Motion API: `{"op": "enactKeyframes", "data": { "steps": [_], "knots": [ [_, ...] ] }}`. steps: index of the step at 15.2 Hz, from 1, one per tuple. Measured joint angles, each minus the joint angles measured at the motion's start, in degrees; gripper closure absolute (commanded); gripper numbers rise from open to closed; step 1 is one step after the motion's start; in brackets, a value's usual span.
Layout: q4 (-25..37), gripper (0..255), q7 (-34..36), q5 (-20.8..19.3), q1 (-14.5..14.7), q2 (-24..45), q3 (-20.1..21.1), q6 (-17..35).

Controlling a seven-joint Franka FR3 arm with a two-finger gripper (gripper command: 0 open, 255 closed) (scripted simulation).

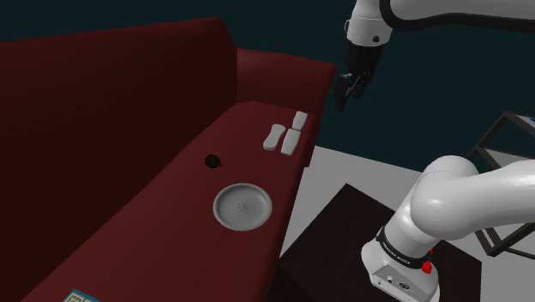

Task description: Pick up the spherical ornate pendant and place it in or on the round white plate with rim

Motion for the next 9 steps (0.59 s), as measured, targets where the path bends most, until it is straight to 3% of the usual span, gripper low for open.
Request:
{"op": "enactKeyframes", "data": {
  "steps": [3,9],
  "knots": [
    [-0.57,0,1.04,0.54,0.3,1.15,0.79,1.99],
    [-3.74,0,5.92,2.38,1.46,8.09,4.4,13.61]
  ]
}}
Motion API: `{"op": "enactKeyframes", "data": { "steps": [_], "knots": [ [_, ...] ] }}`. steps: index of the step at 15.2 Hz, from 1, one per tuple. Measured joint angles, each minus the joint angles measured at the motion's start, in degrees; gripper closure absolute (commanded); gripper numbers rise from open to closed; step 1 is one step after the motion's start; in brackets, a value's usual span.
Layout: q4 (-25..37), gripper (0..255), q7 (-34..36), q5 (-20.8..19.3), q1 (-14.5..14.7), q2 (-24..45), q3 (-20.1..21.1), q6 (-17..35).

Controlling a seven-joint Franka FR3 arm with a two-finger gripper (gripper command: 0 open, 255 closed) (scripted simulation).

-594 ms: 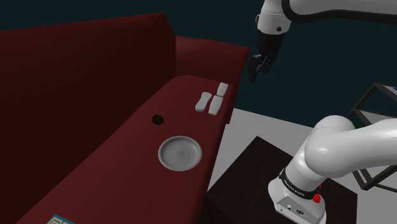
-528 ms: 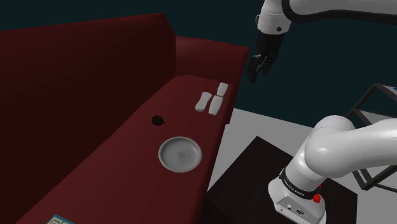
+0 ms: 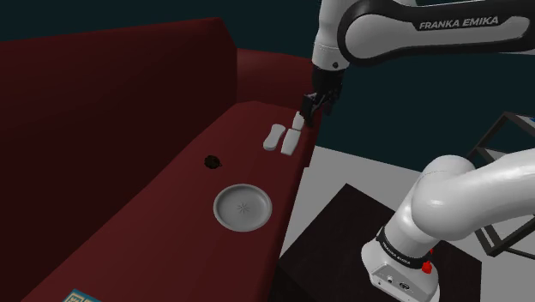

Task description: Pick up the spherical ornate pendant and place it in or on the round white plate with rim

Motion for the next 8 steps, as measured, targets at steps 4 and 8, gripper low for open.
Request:
{"op": "enactKeyframes", "data": {
  "steps": [4,8],
  "knots": [
    [-0.19,0,3.1,0.37,0.37,6.08,2.35,7.45],
    [1.11,0,6.63,-0.07,0.46,13.32,4.94,14.52]
  ]
}}
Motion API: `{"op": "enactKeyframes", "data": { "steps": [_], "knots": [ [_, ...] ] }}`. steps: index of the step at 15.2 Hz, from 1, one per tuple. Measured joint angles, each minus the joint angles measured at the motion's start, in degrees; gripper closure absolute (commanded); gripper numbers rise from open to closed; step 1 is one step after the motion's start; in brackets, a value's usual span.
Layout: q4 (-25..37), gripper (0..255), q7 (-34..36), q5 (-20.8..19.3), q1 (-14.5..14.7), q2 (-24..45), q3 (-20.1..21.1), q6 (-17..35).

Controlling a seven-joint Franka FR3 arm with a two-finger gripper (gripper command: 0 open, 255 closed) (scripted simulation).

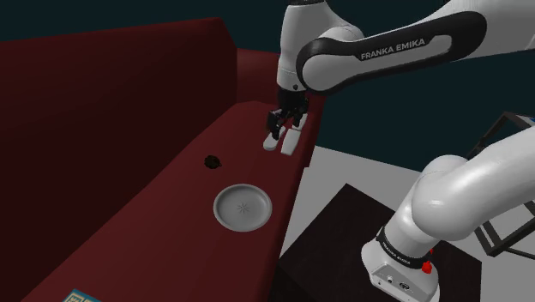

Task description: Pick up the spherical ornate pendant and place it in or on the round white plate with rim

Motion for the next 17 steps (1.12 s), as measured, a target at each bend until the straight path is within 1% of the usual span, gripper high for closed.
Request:
{"op": "enactKeyframes", "data": {
  "steps": [2,7,12,14,17],
  "knots": [
    [0.72,0,2.04,-0.63,-0.04,3.88,1.38,3.64],
    [5.35,0,7.79,-3.73,-0.32,14.21,4.68,10.37],
    [11.25,0,14.5,-9.37,-0.21,25.12,7.01,15.78],
    [13.82,0,17.37,-12.05,0.27,29.29,7.5,17.34],
    [19.49,0,21.21,-16.26,1.47,36.3,7.52,18.58]
  ]
}}
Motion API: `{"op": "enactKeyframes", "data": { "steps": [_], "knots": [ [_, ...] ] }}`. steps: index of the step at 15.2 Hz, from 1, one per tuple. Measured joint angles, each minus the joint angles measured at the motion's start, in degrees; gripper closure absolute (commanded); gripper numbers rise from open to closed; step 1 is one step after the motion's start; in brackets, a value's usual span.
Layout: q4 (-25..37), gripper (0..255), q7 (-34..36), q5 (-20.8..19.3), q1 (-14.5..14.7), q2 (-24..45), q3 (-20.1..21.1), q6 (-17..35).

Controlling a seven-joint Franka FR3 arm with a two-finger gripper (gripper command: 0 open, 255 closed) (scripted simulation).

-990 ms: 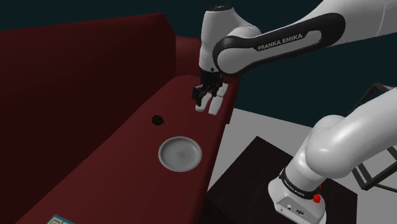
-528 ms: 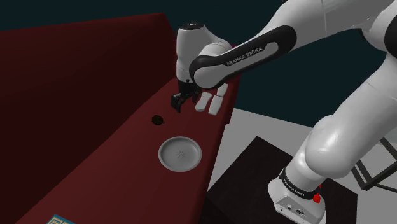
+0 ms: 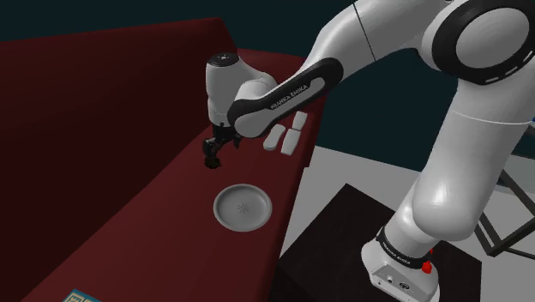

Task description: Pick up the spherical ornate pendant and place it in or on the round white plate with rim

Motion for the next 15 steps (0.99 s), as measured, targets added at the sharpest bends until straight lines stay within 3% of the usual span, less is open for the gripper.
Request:
{"op": "enactKeyframes", "data": {
  "steps": [5,15],
  "knots": [
    [7.36,0,4.4,-5.08,2.41,8.83,-1.0,1.38],
    [8.19,0,6.24,-7.78,3.0,13.08,-2.42,4.59]
  ]
}}
